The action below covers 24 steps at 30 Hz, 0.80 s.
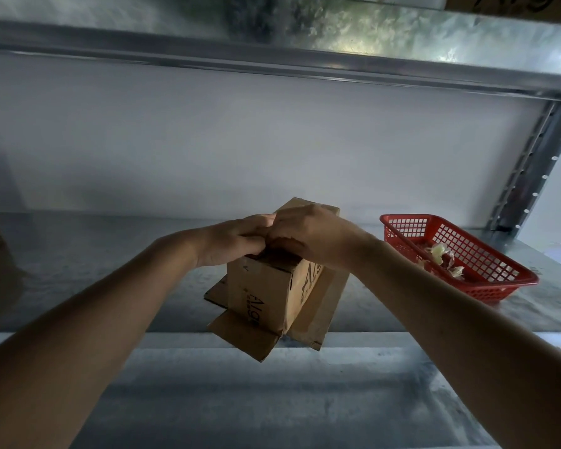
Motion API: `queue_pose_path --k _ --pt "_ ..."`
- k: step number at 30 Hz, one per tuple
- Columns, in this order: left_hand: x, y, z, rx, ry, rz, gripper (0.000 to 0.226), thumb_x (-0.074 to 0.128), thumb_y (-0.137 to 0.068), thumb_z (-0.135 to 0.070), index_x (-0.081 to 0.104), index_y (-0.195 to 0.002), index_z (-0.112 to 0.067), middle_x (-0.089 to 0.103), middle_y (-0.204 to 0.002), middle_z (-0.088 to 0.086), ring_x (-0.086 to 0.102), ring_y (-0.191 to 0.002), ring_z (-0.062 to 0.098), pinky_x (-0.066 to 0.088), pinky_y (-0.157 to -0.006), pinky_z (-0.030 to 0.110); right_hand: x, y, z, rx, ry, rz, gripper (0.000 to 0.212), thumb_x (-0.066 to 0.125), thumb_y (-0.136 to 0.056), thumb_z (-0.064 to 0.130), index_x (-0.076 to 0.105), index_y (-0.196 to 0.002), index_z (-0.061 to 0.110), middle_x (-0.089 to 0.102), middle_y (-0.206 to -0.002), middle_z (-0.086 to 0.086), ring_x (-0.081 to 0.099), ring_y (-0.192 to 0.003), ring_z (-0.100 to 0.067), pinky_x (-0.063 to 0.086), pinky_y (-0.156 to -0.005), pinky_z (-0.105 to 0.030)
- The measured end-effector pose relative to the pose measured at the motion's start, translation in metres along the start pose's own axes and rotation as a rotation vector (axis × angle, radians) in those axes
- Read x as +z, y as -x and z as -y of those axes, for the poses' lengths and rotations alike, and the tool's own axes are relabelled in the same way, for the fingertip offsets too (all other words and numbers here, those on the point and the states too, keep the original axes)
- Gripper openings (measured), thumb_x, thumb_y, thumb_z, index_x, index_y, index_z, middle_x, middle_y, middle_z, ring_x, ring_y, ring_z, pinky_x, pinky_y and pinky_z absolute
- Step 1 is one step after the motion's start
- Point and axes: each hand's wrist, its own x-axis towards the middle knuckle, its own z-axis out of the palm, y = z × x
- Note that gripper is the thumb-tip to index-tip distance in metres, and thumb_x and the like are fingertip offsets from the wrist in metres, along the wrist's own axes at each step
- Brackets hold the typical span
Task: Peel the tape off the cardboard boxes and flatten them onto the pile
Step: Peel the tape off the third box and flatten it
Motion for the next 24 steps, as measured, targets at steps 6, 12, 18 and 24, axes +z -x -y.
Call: queue_pose_path --k 6,12,18,24 --pt "-0.007 -0.002 -0.014 -0.015 -0.152 0.014 0.06 0.047 -0.08 -0.042 0.054 -0.139 -0.038 0.057 -0.134 -0.011 0.053 -0.122 0.012 0.043 -0.096 0.038 -0.003 0.006 -0.014 0.283 -0.163 0.066 0.037 0.066 -0.097 0.005 0.075 -0.121 0.032 0.075 -0.116 0.012 0.068 -0.107 -0.006 0.058 -0.089 -0.04" --pt "-0.006 -0.008 -0.015 0.041 -0.127 0.015 0.056 0.049 -0.082 -0.037 0.057 -0.133 -0.015 0.057 -0.129 0.02 0.057 -0.104 0.021 0.043 -0.086 0.035 -0.013 0.009 -0.019 0.417 -0.276 0.186 0.036 0.061 -0.103 0.015 0.072 -0.122 0.043 0.073 -0.118 0.022 0.066 -0.109 -0.001 0.057 -0.095 -0.042" --pt "-0.005 -0.007 -0.015 -0.016 -0.124 0.015 0.064 0.051 -0.067 -0.067 0.058 -0.127 -0.044 0.063 -0.124 -0.012 0.059 -0.115 0.011 0.047 -0.097 0.039 -0.001 0.005 -0.022 0.403 -0.248 -0.019 0.028 0.074 -0.091 0.008 0.079 -0.104 0.032 0.077 -0.094 0.017 0.07 -0.09 0.004 0.06 -0.083 -0.034" --pt "0.008 -0.015 -0.015 -0.011 -0.305 -0.051 0.116 0.047 -0.064 -0.101 0.028 -0.158 -0.036 0.029 -0.164 -0.015 0.038 -0.133 0.006 0.037 -0.102 0.035 0.003 0.014 -0.033 0.671 -0.356 -0.382 0.022 0.094 -0.072 0.019 0.081 -0.089 0.023 0.074 -0.073 0.014 0.07 -0.072 0.0 0.056 -0.072 -0.018"
